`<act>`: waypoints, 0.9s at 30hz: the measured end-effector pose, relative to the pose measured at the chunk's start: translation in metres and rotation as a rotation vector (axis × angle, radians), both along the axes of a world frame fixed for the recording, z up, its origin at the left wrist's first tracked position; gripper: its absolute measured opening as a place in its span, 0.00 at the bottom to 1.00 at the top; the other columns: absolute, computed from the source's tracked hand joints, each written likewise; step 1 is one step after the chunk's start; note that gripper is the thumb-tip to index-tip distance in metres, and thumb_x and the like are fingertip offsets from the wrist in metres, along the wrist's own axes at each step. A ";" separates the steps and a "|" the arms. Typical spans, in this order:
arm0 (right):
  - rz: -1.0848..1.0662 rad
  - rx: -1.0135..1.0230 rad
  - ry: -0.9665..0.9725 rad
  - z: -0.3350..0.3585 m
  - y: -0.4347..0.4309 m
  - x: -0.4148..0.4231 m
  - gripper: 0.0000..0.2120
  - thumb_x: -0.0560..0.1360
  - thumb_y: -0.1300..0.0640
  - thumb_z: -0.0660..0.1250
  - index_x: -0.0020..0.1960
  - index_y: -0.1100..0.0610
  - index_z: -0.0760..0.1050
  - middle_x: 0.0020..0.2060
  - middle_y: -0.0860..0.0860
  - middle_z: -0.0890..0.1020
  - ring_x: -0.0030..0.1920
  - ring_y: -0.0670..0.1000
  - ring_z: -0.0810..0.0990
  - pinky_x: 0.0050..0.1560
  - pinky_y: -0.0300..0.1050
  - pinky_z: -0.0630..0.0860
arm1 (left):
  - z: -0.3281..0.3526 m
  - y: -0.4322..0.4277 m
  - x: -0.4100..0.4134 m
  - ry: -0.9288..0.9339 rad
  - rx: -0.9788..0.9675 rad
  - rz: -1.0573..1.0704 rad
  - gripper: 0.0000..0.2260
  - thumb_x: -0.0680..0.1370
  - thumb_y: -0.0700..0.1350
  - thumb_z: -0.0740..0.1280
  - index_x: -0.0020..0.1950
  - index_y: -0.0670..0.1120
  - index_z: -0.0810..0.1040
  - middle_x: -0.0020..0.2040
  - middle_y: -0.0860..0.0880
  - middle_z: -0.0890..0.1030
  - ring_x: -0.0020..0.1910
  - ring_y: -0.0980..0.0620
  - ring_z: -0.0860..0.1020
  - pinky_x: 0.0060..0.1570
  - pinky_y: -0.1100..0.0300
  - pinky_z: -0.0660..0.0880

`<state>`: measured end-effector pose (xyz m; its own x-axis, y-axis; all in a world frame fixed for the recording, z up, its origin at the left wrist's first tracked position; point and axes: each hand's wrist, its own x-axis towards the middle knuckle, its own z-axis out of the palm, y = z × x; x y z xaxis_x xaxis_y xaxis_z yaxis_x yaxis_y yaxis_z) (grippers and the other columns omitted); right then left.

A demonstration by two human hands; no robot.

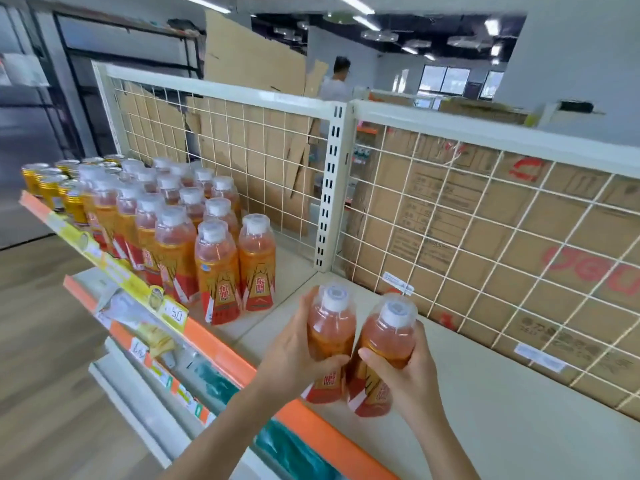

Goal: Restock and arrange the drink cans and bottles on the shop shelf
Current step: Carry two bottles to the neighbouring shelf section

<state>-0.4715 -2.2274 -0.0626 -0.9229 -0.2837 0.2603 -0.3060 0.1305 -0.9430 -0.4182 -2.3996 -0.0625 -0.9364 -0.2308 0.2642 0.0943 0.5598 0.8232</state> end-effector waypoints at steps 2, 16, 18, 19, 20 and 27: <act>-0.016 0.007 0.003 0.000 -0.020 -0.002 0.36 0.54 0.39 0.74 0.60 0.48 0.69 0.49 0.47 0.81 0.48 0.43 0.80 0.47 0.35 0.75 | 0.003 -0.020 -0.005 0.022 -0.046 -0.019 0.42 0.66 0.50 0.76 0.70 0.58 0.52 0.58 0.64 0.70 0.55 0.65 0.71 0.51 0.77 0.66; -0.037 0.227 0.117 0.016 -0.071 -0.031 0.40 0.52 0.25 0.69 0.61 0.30 0.62 0.51 0.30 0.78 0.49 0.36 0.78 0.48 0.35 0.74 | 0.027 -0.087 -0.035 0.008 -0.136 -0.162 0.29 0.64 0.55 0.75 0.58 0.57 0.61 0.51 0.61 0.75 0.50 0.62 0.76 0.50 0.58 0.76; -0.031 0.241 0.115 0.018 -0.069 -0.041 0.42 0.51 0.24 0.68 0.62 0.35 0.66 0.50 0.35 0.80 0.50 0.39 0.80 0.53 0.44 0.76 | 0.031 -0.088 -0.041 0.005 -0.161 -0.166 0.29 0.63 0.56 0.75 0.56 0.58 0.62 0.51 0.60 0.75 0.50 0.61 0.76 0.51 0.57 0.76; -0.020 0.226 0.112 0.019 -0.069 -0.046 0.42 0.51 0.24 0.69 0.62 0.38 0.67 0.50 0.37 0.81 0.50 0.40 0.80 0.54 0.48 0.76 | 0.034 -0.088 -0.044 -0.005 -0.178 -0.176 0.29 0.63 0.56 0.75 0.56 0.59 0.61 0.52 0.60 0.75 0.50 0.61 0.76 0.52 0.57 0.76; -0.008 0.200 0.106 0.021 -0.068 -0.049 0.42 0.51 0.25 0.70 0.61 0.39 0.69 0.50 0.39 0.82 0.50 0.42 0.81 0.55 0.51 0.76 | 0.037 -0.088 -0.048 -0.015 -0.188 -0.191 0.29 0.63 0.56 0.75 0.56 0.60 0.60 0.53 0.60 0.75 0.51 0.60 0.76 0.53 0.56 0.76; 0.005 0.081 0.152 0.072 -0.067 -0.077 0.40 0.48 0.27 0.73 0.56 0.39 0.69 0.49 0.36 0.80 0.47 0.38 0.80 0.46 0.40 0.76 | 0.104 -0.092 -0.071 0.095 -0.097 -0.309 0.34 0.66 0.47 0.77 0.64 0.58 0.60 0.57 0.56 0.76 0.55 0.57 0.78 0.51 0.59 0.79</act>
